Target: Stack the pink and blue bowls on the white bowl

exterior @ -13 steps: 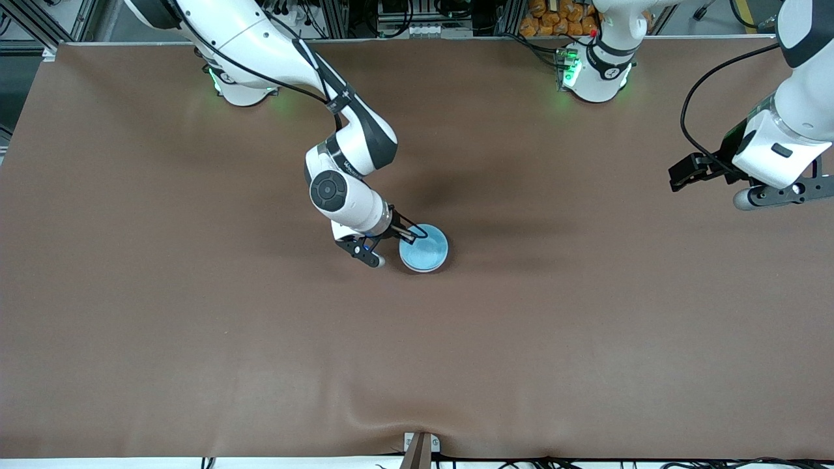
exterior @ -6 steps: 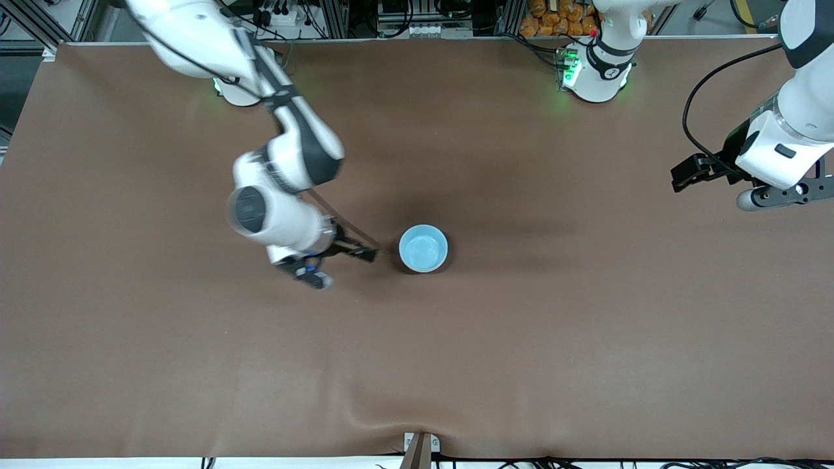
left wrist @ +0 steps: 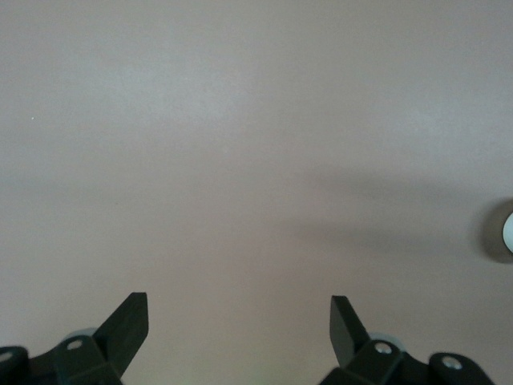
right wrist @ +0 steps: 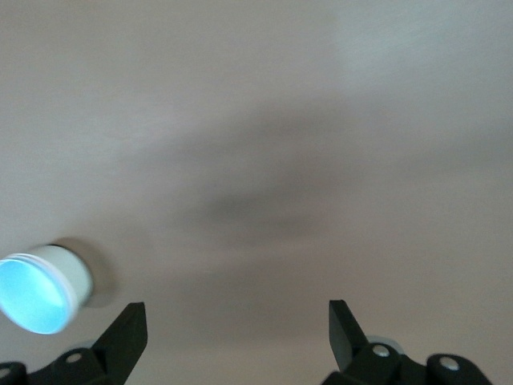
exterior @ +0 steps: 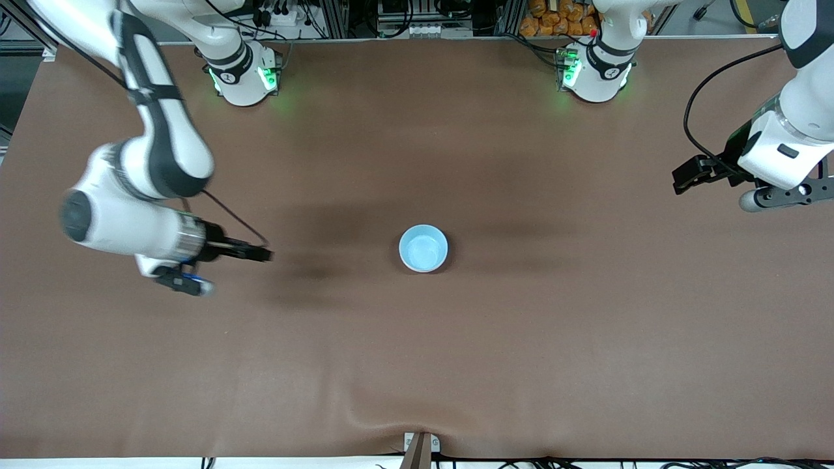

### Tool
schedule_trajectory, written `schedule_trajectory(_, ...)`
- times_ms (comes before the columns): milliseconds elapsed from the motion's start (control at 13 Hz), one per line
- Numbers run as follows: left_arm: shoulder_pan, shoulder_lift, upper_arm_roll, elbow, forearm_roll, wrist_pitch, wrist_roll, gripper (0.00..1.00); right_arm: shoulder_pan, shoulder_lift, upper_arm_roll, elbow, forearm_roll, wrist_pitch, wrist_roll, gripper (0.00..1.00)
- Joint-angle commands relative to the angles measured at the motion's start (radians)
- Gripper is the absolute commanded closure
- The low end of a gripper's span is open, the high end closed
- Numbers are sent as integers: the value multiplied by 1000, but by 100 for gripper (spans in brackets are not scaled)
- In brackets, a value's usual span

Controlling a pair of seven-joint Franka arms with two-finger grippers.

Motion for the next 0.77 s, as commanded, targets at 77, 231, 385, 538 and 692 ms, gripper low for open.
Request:
schedule_trajectory(77, 30, -16, -14, -7, -26, 7, 19, 0, -55, -190, 22, -103, -183, -38, -52, 0)
schedule_trajectory(231, 30, -16, -12, -9, -26, 9, 19, 0, -60, -259, 21, -98, -240, -85, -82, 0)
schedule_trajectory(385, 30, -26, -14, -9, -24, 9, 24, 0, -95, -295, 22, -45, -245, -192, -120, 0)
schedule_trajectory(538, 28, -42, -19, -10, -24, 9, 22, 0, -120, -299, 22, 73, -243, -343, -142, 0)
schedule_trajectory(692, 28, -63, -23, -12, -26, 3, 24, 0, -121, -299, 22, 172, -243, -454, -142, 0)
